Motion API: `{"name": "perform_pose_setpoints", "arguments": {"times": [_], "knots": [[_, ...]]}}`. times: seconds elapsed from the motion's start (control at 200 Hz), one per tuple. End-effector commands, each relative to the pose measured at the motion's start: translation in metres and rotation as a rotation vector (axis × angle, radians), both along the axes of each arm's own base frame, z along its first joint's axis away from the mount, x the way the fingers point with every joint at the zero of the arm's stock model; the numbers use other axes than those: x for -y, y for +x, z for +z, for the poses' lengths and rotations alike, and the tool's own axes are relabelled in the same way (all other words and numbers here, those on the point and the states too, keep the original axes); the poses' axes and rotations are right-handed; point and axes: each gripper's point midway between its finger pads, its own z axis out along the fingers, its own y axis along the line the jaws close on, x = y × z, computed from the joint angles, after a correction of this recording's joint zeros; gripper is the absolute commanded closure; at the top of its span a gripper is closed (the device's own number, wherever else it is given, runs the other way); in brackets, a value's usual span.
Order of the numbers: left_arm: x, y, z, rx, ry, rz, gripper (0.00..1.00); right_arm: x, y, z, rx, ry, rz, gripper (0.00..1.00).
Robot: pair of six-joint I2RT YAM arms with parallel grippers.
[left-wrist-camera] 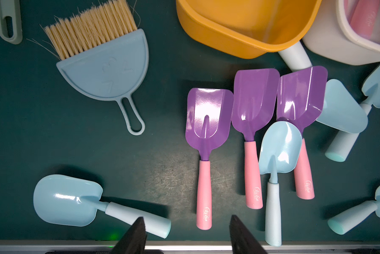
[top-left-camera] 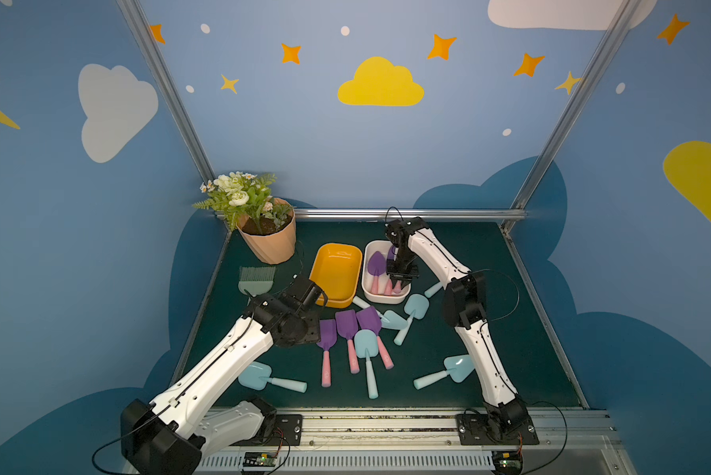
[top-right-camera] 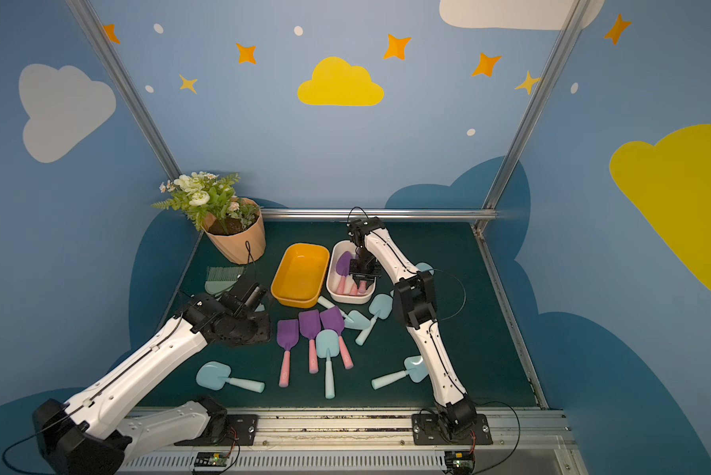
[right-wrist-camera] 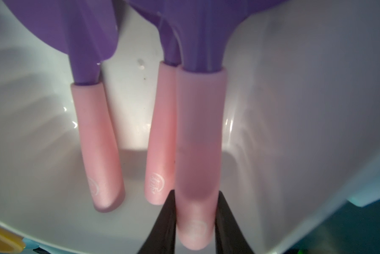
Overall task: Sort the small shovels by color and place them into the storage box
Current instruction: Place the shovel in the storage box.
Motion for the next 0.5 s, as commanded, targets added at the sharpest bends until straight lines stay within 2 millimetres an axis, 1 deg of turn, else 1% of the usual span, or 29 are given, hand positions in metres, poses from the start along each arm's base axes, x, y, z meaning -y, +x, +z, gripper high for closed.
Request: {"name": "perform_pose_setpoints", "arguments": {"times": [0.0, 0.165, 0.325, 0.496], "knots": [[-0.0023, -0.0019, -0.0025, -0.006, 0.009, -0.011, 0.46, 0.0054, -0.0072, -0.0114, -0.043, -0.033, -0.008, 0.98], [-0.0032, -0.0023, -0.0031, -0.006, 0.011, -0.011, 0.46, 0.0069, -0.0097, -0.0132, -0.047, -0.047, 0.001, 0.97], [-0.0025, -0.0007, -0.0026, -0.006, 0.013, -0.013, 0.46, 0.0044, -0.0147, -0.0167, -0.063, -0.050, 0.007, 0.95], [-0.0025, -0.0004, -0.0028, -0.007, 0.016, -0.015, 0.45, 0.0035, -0.0157, -0.0196, -0.068, -0.054, 0.007, 0.93]]}}
